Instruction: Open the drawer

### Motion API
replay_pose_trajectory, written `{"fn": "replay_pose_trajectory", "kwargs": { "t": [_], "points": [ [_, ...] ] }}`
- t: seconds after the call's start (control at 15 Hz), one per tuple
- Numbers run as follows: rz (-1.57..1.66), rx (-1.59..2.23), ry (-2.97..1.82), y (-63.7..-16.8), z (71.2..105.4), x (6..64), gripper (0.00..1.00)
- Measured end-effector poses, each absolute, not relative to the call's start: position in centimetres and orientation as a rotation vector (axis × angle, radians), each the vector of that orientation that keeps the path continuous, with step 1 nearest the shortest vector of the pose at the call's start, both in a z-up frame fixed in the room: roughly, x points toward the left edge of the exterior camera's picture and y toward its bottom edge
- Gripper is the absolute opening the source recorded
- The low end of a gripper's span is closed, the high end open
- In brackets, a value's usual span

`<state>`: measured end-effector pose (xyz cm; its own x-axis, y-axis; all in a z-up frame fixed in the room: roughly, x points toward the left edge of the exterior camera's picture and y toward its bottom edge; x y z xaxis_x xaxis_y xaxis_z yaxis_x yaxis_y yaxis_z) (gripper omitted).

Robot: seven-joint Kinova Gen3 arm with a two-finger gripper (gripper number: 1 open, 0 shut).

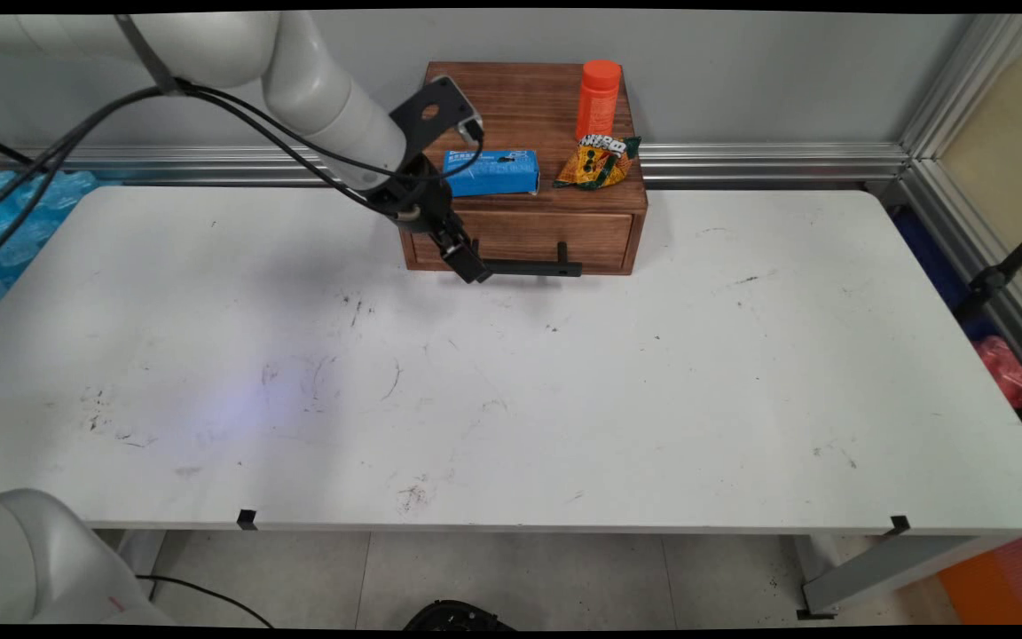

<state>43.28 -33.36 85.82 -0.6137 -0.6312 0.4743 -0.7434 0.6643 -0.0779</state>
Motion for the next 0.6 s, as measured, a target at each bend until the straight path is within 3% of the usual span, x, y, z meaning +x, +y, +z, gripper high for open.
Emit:
{"fn": "replay_pose_trajectory", "kwargs": {
  "t": [0.6],
  "points": [
    [0.356,0.99,-2.484,-35.2,84.1,41.7,1.0]
  ]
}}
